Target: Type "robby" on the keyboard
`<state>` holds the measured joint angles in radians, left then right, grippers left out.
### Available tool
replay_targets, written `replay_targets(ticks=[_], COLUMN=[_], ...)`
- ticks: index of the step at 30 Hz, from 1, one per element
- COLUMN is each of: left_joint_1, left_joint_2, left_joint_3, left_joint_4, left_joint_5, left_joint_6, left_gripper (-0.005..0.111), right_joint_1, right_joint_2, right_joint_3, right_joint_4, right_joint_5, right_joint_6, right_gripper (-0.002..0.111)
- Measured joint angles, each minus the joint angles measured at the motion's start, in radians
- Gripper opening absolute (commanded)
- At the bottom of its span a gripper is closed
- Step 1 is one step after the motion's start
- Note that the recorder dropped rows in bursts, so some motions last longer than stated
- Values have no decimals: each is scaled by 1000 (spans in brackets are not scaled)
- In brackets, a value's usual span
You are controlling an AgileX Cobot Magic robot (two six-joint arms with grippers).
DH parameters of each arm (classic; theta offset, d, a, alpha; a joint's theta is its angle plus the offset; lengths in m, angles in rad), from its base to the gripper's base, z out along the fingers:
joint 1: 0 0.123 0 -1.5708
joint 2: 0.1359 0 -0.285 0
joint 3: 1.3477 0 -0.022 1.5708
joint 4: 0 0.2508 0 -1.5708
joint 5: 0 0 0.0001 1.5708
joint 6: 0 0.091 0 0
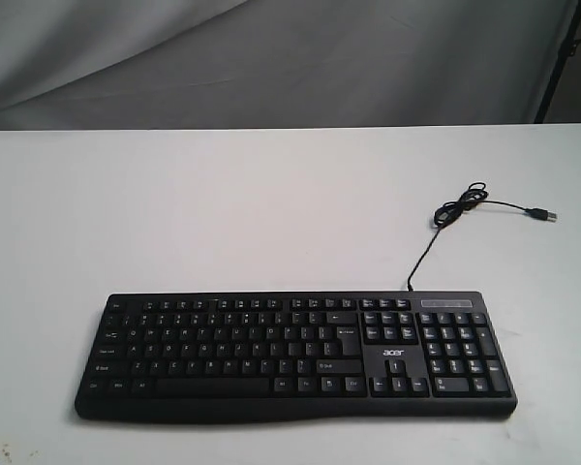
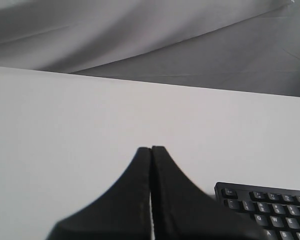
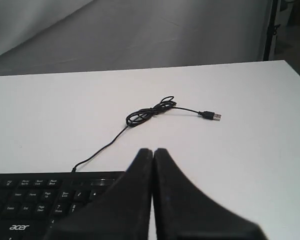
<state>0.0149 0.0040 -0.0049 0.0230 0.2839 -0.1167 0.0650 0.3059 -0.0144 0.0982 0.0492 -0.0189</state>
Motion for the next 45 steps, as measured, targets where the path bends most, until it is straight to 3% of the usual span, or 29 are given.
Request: replay_targets(ticks=[11, 45], left_joint_1=[0, 0], left_joint_2=[0, 0], left_joint_3=[0, 0], left_joint_4=[0, 0], left_joint_5=[0, 0], left_joint_6=[0, 0], left_gripper=[0, 0], right_joint_1=[-2, -2], right_joint_2=[-195, -200], right_joint_3=[11, 11], right_joint_4=[-124, -131], right_joint_5=[215, 227], right_joint_6=[0, 0], right_gripper=[0, 0])
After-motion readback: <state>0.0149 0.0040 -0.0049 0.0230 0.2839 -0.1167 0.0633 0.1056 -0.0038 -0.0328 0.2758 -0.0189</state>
